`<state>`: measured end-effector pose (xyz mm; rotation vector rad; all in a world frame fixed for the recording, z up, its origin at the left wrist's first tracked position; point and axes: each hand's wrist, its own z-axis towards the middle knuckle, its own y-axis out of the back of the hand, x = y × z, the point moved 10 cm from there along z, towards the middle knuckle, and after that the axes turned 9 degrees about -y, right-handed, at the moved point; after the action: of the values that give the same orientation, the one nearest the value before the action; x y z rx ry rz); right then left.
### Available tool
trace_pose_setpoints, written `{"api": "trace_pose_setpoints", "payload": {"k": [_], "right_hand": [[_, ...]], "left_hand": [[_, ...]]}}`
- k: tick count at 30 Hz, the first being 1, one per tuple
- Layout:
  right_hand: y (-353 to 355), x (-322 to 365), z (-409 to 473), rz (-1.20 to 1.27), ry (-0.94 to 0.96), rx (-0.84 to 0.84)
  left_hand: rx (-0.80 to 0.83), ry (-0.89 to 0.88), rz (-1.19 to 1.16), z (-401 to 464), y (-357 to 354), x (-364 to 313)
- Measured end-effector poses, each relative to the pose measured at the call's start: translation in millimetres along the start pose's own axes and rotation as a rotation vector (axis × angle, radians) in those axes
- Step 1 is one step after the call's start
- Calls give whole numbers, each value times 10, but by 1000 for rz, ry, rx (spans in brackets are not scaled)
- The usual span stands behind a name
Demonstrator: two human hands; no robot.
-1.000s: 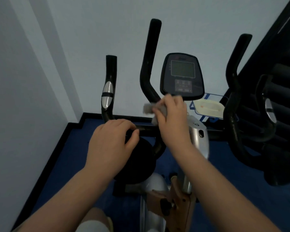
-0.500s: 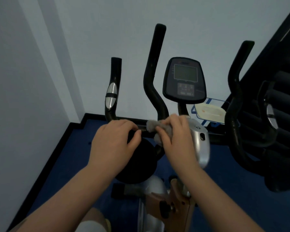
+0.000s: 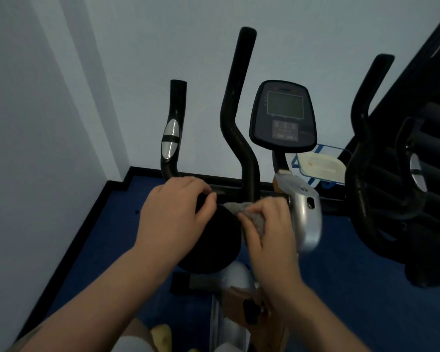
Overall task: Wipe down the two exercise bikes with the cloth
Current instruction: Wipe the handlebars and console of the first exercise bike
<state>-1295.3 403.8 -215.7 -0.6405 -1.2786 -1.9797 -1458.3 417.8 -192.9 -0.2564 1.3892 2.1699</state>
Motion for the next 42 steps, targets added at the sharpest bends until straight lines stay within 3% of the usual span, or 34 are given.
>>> {"api": "trace_pose_setpoints", "payload": {"k": [4, 11, 15, 19, 23, 27, 30, 33, 37, 42], "right_hand": [[15, 144, 664, -203, 24, -38], [63, -71, 157, -3, -90, -89], [-9, 65, 498, -126, 1, -32], [-18, 167, 951, -133, -23, -41], [24, 24, 573, -74, -39, -24], [-35, 112, 751, -163, 57, 15], [-126, 300, 1170, -256, 87, 20], [-121, 297, 1173, -197, 73, 9], [-70, 113, 896, -146, 105, 36], [-285, 448, 1401, -292, 243, 137]], "left_hand": [[17, -29, 20, 7, -19, -17], [-5, -31, -1, -15, 10, -36], [-2, -45, 4, 0, 4, -28], [17, -37, -28, 14, -5, -35], [-23, 3, -118, 131, 61, 90], [-156, -70, -75, 533, 282, 137], [-181, -130, -75, 915, 289, 173], [-185, -194, -90, 1187, 238, 247], [-221, -267, -83, 1281, 161, 331], [-293, -321, -50, 1225, 154, 332]]}}
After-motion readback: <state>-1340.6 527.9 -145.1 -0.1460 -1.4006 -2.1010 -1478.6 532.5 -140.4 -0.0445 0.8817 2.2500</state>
